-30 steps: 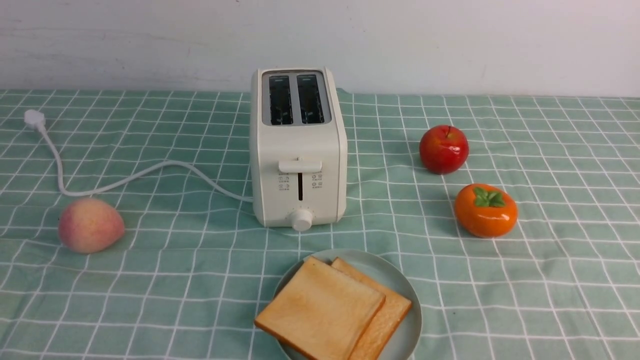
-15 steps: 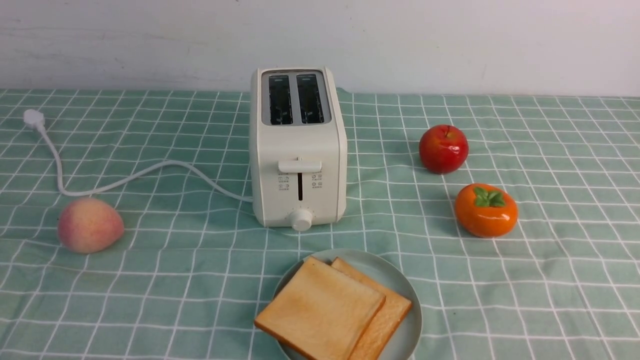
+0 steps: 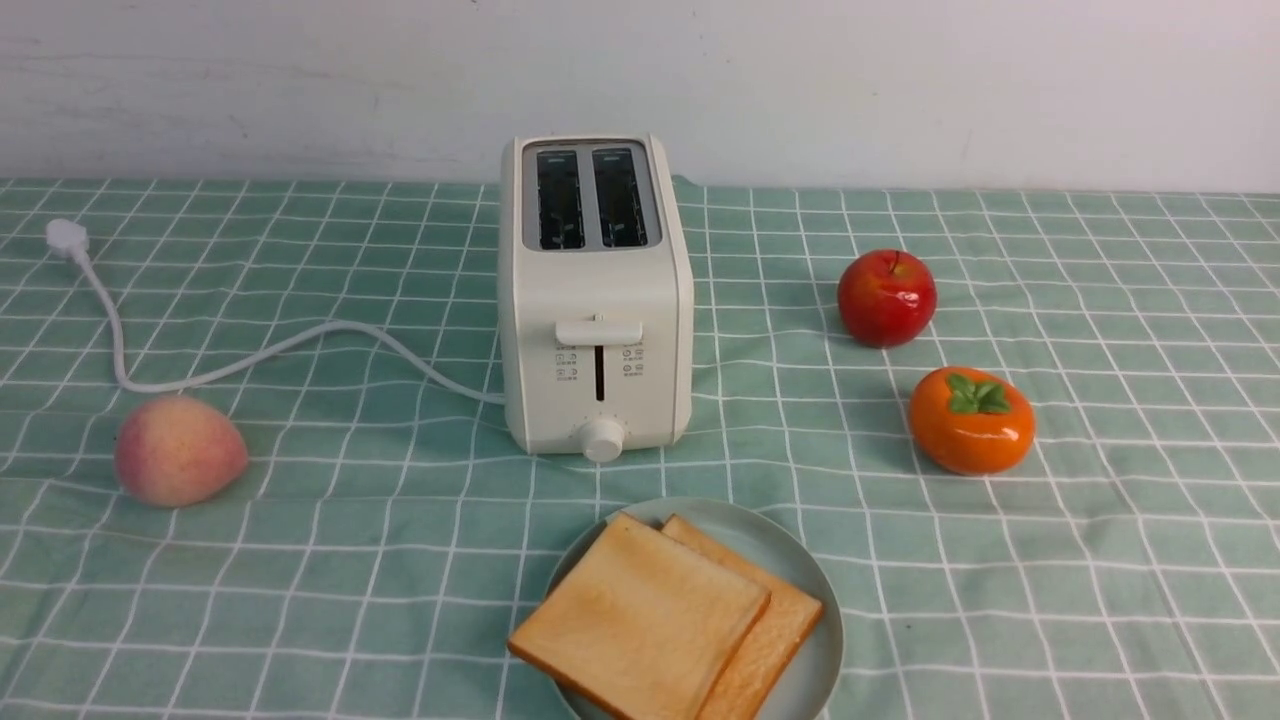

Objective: Take toasted bread from bread machine on blue coffee table place on plate.

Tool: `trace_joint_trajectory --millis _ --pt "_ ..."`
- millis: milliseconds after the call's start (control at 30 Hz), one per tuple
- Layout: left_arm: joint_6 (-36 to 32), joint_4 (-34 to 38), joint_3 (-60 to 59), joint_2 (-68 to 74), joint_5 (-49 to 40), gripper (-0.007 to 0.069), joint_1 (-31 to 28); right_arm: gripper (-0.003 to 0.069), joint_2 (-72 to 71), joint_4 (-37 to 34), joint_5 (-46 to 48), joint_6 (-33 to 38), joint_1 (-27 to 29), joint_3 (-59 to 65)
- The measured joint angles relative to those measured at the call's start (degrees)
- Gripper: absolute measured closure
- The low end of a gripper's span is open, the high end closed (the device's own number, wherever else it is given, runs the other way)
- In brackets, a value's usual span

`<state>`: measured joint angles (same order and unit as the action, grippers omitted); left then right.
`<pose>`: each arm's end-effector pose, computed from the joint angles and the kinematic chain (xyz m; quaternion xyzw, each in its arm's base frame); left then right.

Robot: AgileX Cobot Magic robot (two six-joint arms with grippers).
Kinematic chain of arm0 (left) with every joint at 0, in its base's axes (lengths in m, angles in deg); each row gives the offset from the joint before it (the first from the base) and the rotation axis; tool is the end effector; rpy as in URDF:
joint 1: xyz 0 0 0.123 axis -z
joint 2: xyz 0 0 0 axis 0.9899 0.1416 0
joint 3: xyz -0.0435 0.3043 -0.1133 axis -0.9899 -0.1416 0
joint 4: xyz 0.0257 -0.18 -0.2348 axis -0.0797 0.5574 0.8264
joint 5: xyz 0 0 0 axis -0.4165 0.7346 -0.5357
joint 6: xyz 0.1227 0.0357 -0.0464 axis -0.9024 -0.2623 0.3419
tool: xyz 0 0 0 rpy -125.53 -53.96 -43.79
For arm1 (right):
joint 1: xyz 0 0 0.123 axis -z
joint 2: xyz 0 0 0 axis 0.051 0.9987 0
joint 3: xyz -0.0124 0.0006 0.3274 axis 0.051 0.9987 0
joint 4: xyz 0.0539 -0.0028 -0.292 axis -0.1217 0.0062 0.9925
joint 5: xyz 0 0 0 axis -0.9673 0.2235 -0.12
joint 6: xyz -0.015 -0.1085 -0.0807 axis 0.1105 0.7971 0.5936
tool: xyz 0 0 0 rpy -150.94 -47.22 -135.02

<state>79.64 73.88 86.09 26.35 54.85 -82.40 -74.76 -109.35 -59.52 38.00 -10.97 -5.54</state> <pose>0.0971 -0.0008 0.1520 -0.1132 0.8068 -0.0828 0.5740 0.1133 0.0100 0.2050 0.0084 0.6966 0.0784 0.7131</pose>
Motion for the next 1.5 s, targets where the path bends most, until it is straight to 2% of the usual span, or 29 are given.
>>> trace_joint_trajectory --millis 33,67,200,367,500,700,1000,1233,1300,1367,1500 --pt "0.0 0.0 0.0 0.0 0.0 0.0599 0.0 0.0577 -1.2 0.0 0.0 0.0 3.3 0.0" --pt "0.0 0.0 0.0 0.0 0.0 0.0599 0.0 0.0577 -1.2 0.0 0.0 0.0 3.3 0.0" --pt "0.0 0.0 0.0 0.0 0.0 0.0599 0.0 0.0571 -3.6 0.0 0.0 0.0 12.4 0.0" --pt "0.0 0.0 0.0 0.0 0.0 0.0599 0.0 0.0563 -3.9 0.0 0.0 0.0 18.1 0.0" --pt "0.0 0.1 0.0 0.0 0.1 0.0599 0.0 0.0561 -5.2 0.0 0.1 0.0 17.0 0.0" --pt "0.0 0.1 0.0 0.0 0.1 0.0599 0.0 0.0555 -6.8 0.0 0.2 0.0 19.4 0.0" --pt "0.0 0.1 0.0 0.0 0.1 0.0596 0.0 0.0543 -6.8 0.0 2.3 -0.4 14.3 0.0" --pt "0.0 0.1 0.0 0.0 0.1 0.0596 0.0 0.0538 -6.8 0.4 2.8 -0.8 14.0 0.0" --pt "0.0 0.1 0.0 0.0 0.1 0.0595 0.0 0.0537 -6.8 1.4 3.5 -1.4 14.0 0.0" --pt "0.0 0.1 0.0 0.0 0.1 0.0590 0.0 0.0535 -6.8 6.2 7.5 -4.8 14.0 0.0" --pt "0.0 0.1 0.0 0.0 0.1 0.0587 0.0 0.0534 -6.8 15.3 19.9 -13.3 14.0 0.0"
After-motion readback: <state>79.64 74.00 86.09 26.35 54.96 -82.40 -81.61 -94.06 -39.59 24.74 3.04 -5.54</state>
